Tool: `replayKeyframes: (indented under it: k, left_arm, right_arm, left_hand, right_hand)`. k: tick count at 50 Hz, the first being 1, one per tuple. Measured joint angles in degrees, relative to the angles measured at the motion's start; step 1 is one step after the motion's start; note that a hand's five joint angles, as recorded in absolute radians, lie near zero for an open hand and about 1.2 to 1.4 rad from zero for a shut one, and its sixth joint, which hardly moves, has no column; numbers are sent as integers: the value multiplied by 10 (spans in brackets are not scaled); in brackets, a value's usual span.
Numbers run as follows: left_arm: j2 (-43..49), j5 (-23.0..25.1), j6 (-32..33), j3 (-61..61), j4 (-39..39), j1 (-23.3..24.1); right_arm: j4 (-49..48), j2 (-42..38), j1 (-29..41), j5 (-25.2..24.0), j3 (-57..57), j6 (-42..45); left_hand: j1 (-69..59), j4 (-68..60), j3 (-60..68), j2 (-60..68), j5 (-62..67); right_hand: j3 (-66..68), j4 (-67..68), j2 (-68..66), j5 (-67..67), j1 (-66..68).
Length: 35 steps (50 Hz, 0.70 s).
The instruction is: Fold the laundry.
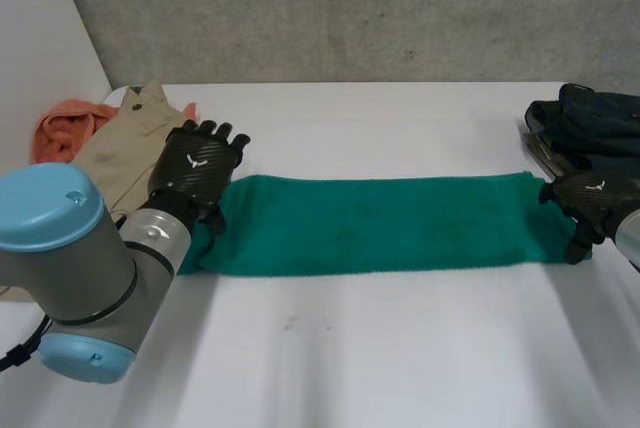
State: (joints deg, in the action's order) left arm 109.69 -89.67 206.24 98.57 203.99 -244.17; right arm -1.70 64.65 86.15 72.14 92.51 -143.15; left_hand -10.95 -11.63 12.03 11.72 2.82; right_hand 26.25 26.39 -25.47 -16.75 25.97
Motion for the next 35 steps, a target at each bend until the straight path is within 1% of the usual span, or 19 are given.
replayKeyframes:
  k: [2, 4, 5, 6, 8, 9, 11, 13, 18, 20, 23, 26, 28, 29, 30, 32, 34, 35]
  left_arm:
    - [1, 0, -2, -1, 0, -1]
    - [3, 0, -4, -1, 1, -2]
    - [3, 0, -4, -2, 1, -2]
    - [4, 0, -4, -2, 1, -3]
    - [4, 0, -4, -2, 1, -3]
    - [5, 0, -4, -2, 1, -3]
    - [4, 0, -4, -2, 1, -3]
    - [3, 0, -4, -2, 1, -3]
    - [-5, 0, -3, 0, 1, -3]
    - [-12, 0, -3, 3, 0, -3]
    - [-19, 0, -3, 8, 0, -3]
    - [-25, 0, -3, 12, 0, -1]
    - [-27, 0, -3, 15, 0, 0]
    - [-28, 0, -3, 16, 0, 0]
    - [-28, 0, -4, 16, 0, 1]
    - [-29, 0, -4, 18, 0, 1]
    - [-29, 0, -4, 19, 0, 2]
    - [-29, 0, -4, 19, 0, 2]
  right_arm:
    - [-13, -9, -1, 2, 3, 1]
    - [-26, -22, -2, 4, 3, 1]
    - [-30, -28, -2, 4, 3, 2]
    - [-33, -35, -4, 5, 2, 4]
    - [-36, -43, -5, 6, 0, 6]
    - [-37, -50, -9, 7, -2, 8]
    - [-38, -57, -18, 10, -4, 13]
    - [-38, -59, -25, 13, -3, 17]
    - [-52, -51, -62, 39, 5, 35]
    - [-61, -30, -84, 57, 11, 55]
    - [-67, -12, -103, 68, 15, 80]
    - [-71, 4, -122, 64, 19, 111]
    - [-71, 10, -129, 40, 24, 124]
    - [-71, 12, -130, 28, 26, 125]
    - [-71, 13, -129, 5, 30, 123]
    - [-71, 15, -127, -26, 34, 115]
    - [-71, 16, -121, -82, 41, 91]
    - [-71, 17, -120, -92, 43, 85]
  left_hand:
    - [0, 0, 0, 0, 0]
    - [0, 0, 0, 0, 0]
    - [0, 0, 0, 0, 0]
    - [0, 0, 0, 0, 0]
    - [0, 0, 0, 0, 0]
    - [0, 0, 0, 0, 0]
    - [0, 0, 0, 0, 0]
    - [0, 0, 0, 0, 0]
    - [0, 0, 0, 0, 0]
    - [0, 0, 0, 0, 0]
    - [0, 0, 0, 0, 0]
    - [0, 0, 0, 0, 0]
    - [0, 0, 0, 0, 0]
    - [0, 0, 0, 0, 0]
    - [0, 0, 0, 0, 0]
    - [0, 0, 0, 0, 0]
    - [0, 0, 0, 0, 0]
    - [0, 0, 0, 0, 0]
  right_hand:
    - [10, 10, -12, -10, 12]
    - [45, 45, -54, -43, 49]
    - [95, 95, -103, -82, 96]
    - [209, 207, -220, -203, 211]
    - [306, 305, -321, -301, 312]
    - [378, 373, -393, -370, 382]
    - [414, 414, -421, -399, 389]
    - [419, 420, -422, -399, 389]
    - [420, 423, -422, -399, 389]
    - [420, 423, -422, -399, 389]
    - [420, 424, -422, -399, 389]
    - [401, 402, -402, -392, 382]
    - [227, 227, -229, -220, 226]
    - [193, 193, -194, -184, 192]
    - [154, 152, -155, -142, 155]
    - [120, 117, -126, -105, 125]
    - [97, 94, -108, -79, 107]
    - [95, 92, -107, -76, 106]
